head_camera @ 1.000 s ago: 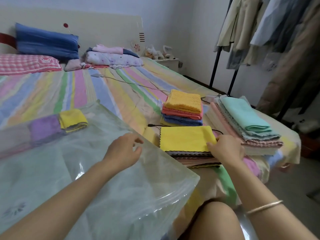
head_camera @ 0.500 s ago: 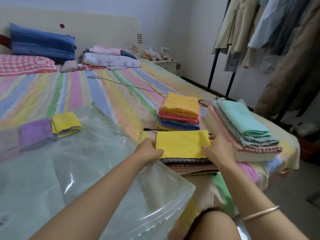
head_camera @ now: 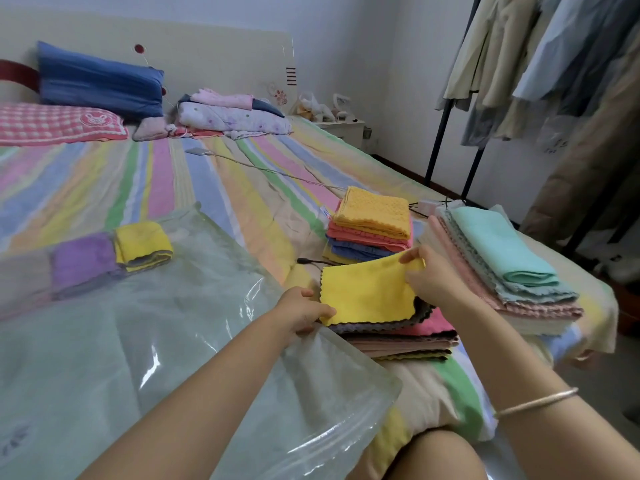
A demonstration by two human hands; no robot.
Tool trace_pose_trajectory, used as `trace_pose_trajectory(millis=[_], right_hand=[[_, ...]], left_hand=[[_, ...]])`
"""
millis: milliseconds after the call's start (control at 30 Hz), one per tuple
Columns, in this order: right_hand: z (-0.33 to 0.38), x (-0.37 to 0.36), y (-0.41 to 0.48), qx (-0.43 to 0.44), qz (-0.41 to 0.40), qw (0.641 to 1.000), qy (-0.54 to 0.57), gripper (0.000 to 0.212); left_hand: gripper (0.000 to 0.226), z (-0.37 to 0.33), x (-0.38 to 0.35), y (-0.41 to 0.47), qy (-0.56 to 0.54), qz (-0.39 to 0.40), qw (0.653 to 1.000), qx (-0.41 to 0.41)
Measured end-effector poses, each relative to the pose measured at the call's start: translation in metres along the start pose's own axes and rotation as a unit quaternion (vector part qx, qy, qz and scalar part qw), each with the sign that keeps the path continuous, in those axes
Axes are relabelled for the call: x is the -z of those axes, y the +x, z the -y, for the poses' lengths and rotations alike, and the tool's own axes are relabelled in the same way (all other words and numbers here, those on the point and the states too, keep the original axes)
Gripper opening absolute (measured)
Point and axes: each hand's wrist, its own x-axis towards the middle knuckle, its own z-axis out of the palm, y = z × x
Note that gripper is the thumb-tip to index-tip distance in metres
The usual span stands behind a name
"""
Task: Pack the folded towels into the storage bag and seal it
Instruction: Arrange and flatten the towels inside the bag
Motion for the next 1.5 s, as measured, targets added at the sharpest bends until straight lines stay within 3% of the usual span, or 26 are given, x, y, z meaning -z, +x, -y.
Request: trace_pose_trajectory(millis=[133,233,333,400,467,533,600,700,767,833,933,1000,1067,1233,1333,1400,1467,1500], right_hand=[[0.04,0.005,-0.021,0.072,0.017,0.991,0.109,0.043],[0.083,0.008,-0.046,0.107,0.077,0.955,0.267,0.04],[0.118,0.01,-0.071,0.146,0.184,0.876,0.421,0.038],[0.131,0.01,-0.082,0.153,0.247,0.834,0.468,0.038],[0.134,0.003,-0.086,0.131,0.297,0.815,0.48,0.039],[0.128,-0.015,-0.086,0.084,0.33,0.83,0.443,0.04],[0.112,-0.047,-0.084,0.027,0.361,0.867,0.341,0.042],[0.088,-0.101,-0.091,0.0,0.37,0.925,0.087,0.05],[0.082,-0.128,-0.101,0.043,0.315,0.946,-0.068,0.057],[0.09,-0.144,-0.112,0.108,0.265,0.949,-0.133,0.063],[0.113,-0.153,-0.147,0.255,0.172,0.919,-0.248,0.062],[0.128,-0.158,-0.18,0.325,0.117,0.894,-0.285,0.044],[0.135,-0.166,-0.21,0.363,0.088,0.881,-0.291,0.032],[0.128,-0.177,-0.237,0.342,0.078,0.915,-0.198,0.063],[0.118,-0.166,-0.226,0.311,0.054,0.938,-0.144,0.067],[0.109,-0.152,-0.212,0.244,0.094,0.962,-0.076,0.066],[0.098,-0.136,-0.2,0.16,0.155,0.975,0.013,0.059],[0.091,-0.128,-0.197,0.125,0.174,0.976,0.047,0.053]], left_hand=[[0.056,-0.002,0.003,-0.007,-0.096,0.005,0.995,-0.013],[0.039,-0.003,0.017,-0.021,-0.254,0.02,0.967,0.007],[0.06,0.001,0.043,-0.045,-0.443,0.149,0.884,0.018],[0.094,0.016,0.068,-0.063,-0.462,0.174,0.87,0.013],[0.108,0.037,0.099,-0.084,-0.467,0.212,0.858,-0.023],[0.107,0.06,0.133,-0.105,-0.484,0.234,0.84,-0.066],[0.106,0.083,0.157,-0.125,-0.513,0.205,0.832,-0.052],[0.1,0.113,0.175,-0.139,-0.479,0.074,0.873,0.06],[0.092,0.118,0.179,-0.152,-0.451,0.055,0.886,0.094],[0.079,0.115,0.179,-0.166,-0.431,0.033,0.897,0.092],[0.072,0.103,0.178,-0.179,-0.402,0.028,0.913,0.059],[0.076,0.095,0.178,-0.187,-0.381,0.038,0.923,0.043],[0.077,0.092,0.179,-0.191,-0.373,0.05,0.926,0.035],[0.076,0.078,0.178,-0.212,-0.417,0.097,0.904,0.007],[0.068,0.077,0.179,-0.221,-0.397,0.109,0.911,-0.015],[0.049,0.076,0.172,-0.227,-0.301,0.055,0.952,-0.031],[0.029,0.083,0.155,-0.229,-0.086,-0.054,0.993,-0.055],[0.025,0.088,0.147,-0.231,0.048,-0.106,0.991,-0.073]])
